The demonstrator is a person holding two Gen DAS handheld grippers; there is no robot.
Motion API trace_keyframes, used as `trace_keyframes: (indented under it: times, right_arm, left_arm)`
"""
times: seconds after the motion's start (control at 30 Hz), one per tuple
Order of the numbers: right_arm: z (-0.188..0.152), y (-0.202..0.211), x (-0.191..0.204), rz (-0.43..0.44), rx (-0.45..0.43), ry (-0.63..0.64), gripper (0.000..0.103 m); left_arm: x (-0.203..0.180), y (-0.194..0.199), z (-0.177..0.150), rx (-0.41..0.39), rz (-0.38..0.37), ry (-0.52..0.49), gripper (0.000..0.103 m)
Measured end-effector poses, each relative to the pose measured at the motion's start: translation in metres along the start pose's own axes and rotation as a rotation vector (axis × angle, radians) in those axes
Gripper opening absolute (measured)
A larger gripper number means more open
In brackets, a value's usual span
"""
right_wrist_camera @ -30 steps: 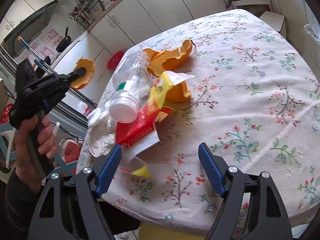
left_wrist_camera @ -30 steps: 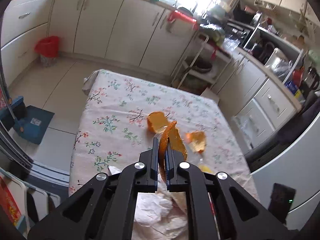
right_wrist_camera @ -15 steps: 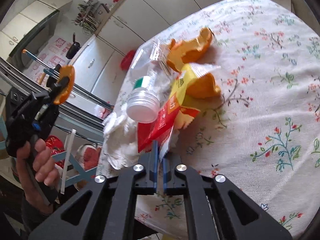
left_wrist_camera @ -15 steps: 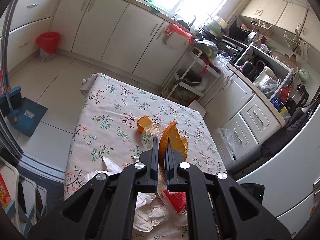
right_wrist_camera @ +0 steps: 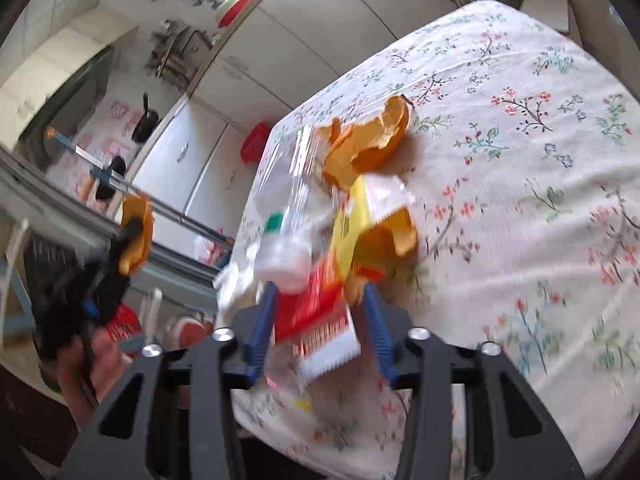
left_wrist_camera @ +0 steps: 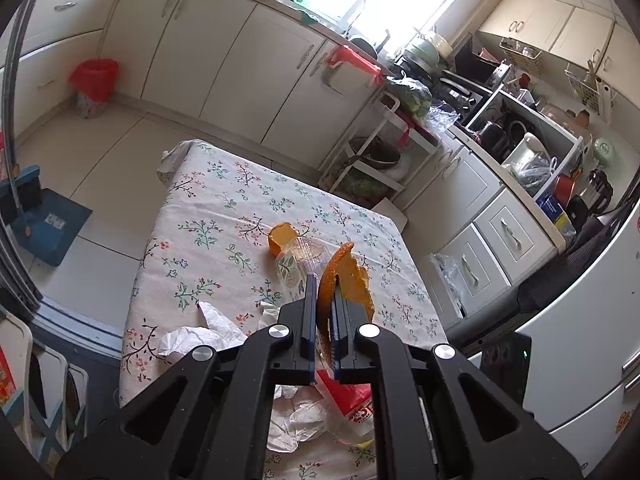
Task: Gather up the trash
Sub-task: 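Grasp the orange peel with the left gripper while the right gripper grasps the yellow wrapper, then carry the peel and wrapper to the yellow basin and release them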
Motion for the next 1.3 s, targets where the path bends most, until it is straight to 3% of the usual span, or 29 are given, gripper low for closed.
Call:
trace_keyframes:
  times: [0.1,0.17,0.23,0.53,0.7,1.07,1.3]
  right_arm:
    - [0.011,-0.015,0.003,0.025,0.019,-0.021,0.021]
    - [0.013,-0.021,0.006,0.036,0.028,-0.024,0.003]
    - [0.015,-0.018,0.008,0.058,0.014,-0.035,0.001]
    - [0.028,0.064,0.020,0.176,-0.223,0.007,0.001]
    - [0.019,0.099,0.013,0.186,-0.290,0.020,0.001]
    - [-0.032,0.156,-0.006,0.250,-0.317,-0.011,0.001]
    - [-0.097,0.171,-0.006,0.202,-0.239,0.054,0.001]
  left_arm:
    - [0.000,0.001,-0.001,0.004,-0.001,-0.001,0.005]
    - [0.000,0.001,-0.001,0.002,-0.001,-0.003,0.005]
    - [0.000,0.001,-0.001,0.000,-0.001,-0.010,0.005]
    - [-0.012,0.008,0.001,-0.023,-0.025,-0.032,0.005]
    - [-0.027,0.017,-0.006,-0.040,-0.032,-0.057,0.005]
    - [-0.064,0.041,-0.067,-0.010,-0.035,-0.093,0.005]
    - [-0.097,0.066,-0.121,0.033,-0.004,-0.145,0.005]
Point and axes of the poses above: each gripper's, at about its wrist camera, not at the fingertips, and y roughly against the way its jaws point, x to its left, z to its top, the point moved 5 cm from there along -y, roughly the way its jaws point, and after that the axes turned 14 degrees about -z, right-handed, at the moved point
